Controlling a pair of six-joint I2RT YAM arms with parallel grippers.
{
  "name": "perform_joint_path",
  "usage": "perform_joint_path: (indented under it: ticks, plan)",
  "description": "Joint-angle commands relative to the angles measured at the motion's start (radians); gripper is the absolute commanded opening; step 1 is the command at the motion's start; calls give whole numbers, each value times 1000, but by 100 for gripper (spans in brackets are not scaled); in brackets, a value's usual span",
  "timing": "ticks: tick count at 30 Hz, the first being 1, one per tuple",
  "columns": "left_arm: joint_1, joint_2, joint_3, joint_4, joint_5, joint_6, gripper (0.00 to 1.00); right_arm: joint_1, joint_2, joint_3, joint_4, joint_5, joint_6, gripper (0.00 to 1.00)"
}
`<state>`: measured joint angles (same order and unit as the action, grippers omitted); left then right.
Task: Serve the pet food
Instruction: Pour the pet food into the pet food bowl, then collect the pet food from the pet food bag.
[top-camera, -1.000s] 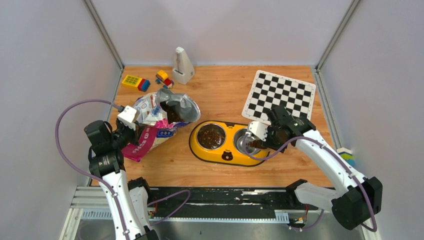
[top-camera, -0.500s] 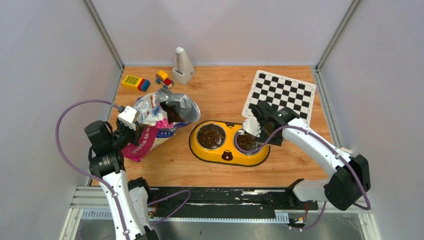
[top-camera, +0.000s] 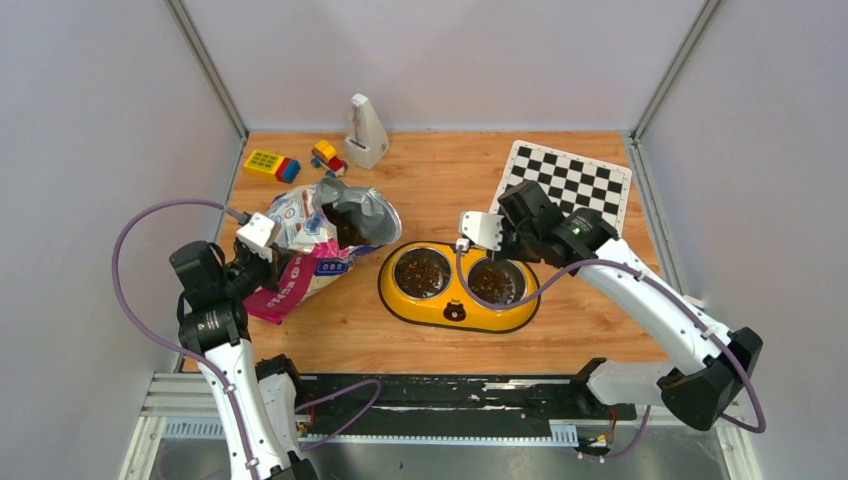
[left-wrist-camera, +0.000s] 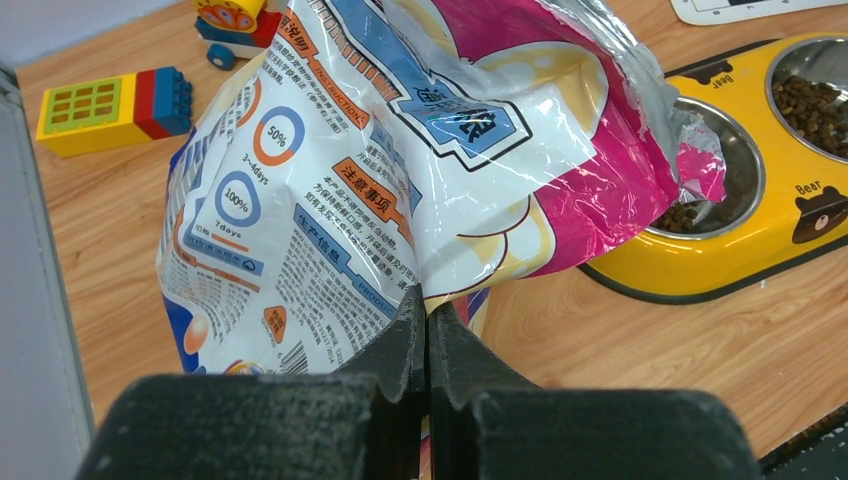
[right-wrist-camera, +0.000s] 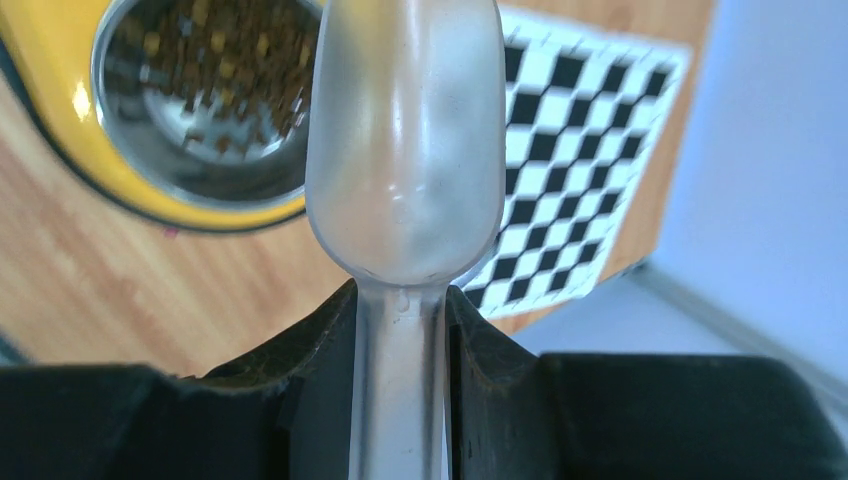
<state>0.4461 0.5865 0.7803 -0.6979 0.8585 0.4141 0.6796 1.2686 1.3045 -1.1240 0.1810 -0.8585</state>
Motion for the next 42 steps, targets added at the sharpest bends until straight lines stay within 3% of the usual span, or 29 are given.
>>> perform_joint_path:
  ticks: [1, 4, 7, 14, 21, 26, 42]
  plan:
    - [-2, -5, 33, 103, 86, 35, 0, 89, -37, 2, 366, -22, -174, 0]
    - [-2, -3, 33, 94, 89, 41, 0, 155, 21, 23, 529, -12, -249, 0]
    - [-2, 1, 33, 92, 92, 47, 0, 192, 111, 107, 583, -48, -248, 0]
    - [2, 4, 31, 87, 90, 55, 0, 226, 272, 235, 610, -97, -255, 0]
    - [6, 2, 61, 49, 52, 95, 0, 238, 334, 268, 681, -93, -224, 0]
    - [8, -3, 97, -15, 29, 124, 0, 241, 353, 287, 680, -90, -242, 0]
    - [6, -22, 29, 7, 45, 113, 0, 292, 384, 289, 500, -129, -307, 0]
